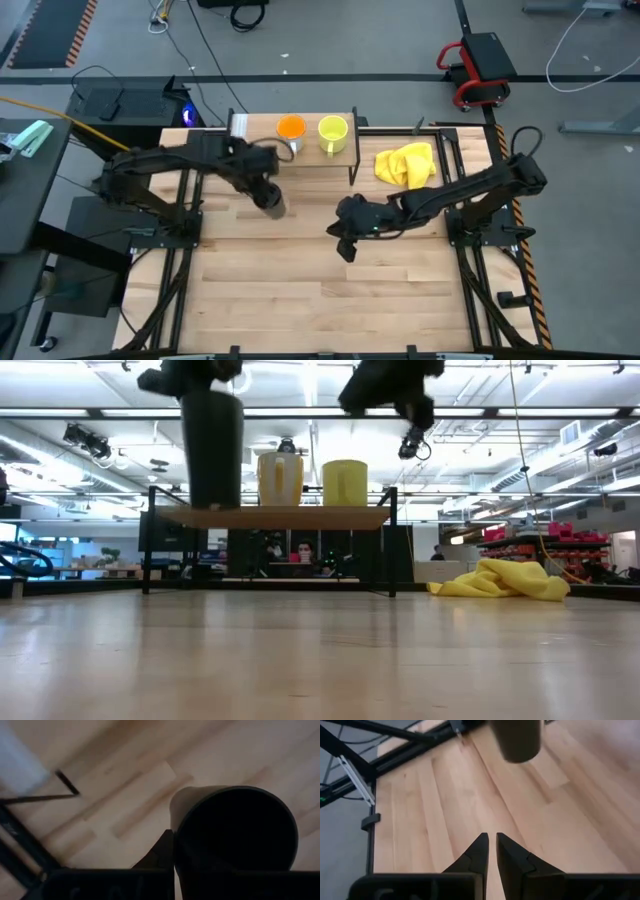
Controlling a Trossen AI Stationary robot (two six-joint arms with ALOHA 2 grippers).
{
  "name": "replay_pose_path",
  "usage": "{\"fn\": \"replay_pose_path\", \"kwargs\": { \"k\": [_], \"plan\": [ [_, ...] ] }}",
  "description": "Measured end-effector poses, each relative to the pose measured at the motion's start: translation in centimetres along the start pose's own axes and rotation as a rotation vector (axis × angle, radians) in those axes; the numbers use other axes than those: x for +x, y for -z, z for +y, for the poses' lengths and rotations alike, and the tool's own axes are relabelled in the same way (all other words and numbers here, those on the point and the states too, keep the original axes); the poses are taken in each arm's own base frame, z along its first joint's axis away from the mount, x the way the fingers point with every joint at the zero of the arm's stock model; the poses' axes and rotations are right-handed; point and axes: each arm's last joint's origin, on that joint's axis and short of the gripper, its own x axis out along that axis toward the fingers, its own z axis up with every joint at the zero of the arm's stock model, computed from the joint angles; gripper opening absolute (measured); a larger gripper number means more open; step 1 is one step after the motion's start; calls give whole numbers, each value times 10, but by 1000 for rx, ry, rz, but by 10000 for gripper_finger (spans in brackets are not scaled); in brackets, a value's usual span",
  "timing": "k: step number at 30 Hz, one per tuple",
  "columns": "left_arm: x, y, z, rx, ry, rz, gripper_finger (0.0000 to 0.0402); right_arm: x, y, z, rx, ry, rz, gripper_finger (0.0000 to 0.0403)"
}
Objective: Stack small to large cups/mugs on shelf
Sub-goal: Put the black cup on the shelf
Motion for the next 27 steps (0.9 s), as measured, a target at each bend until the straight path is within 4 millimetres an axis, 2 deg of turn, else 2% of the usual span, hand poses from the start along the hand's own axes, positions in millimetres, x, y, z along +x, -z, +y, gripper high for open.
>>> {"fn": "replay_pose_path", "kwargs": {
  "k": [6,14,20,27],
  "plan": [
    [-40,-20,24,-52,-12,-81,8,-21,0,9,-16,-15,-40,43],
    [-73,-45,60,-145,-12,-195,8,-24,12,11,-42,11,37,43],
    [-79,-57,84,-187,-44,-229,8,-25,17,14,-36,16,62,43],
    [-73,-72,111,-234,-103,-218,8,-25,16,13,-18,21,58,43]
  ]
}}
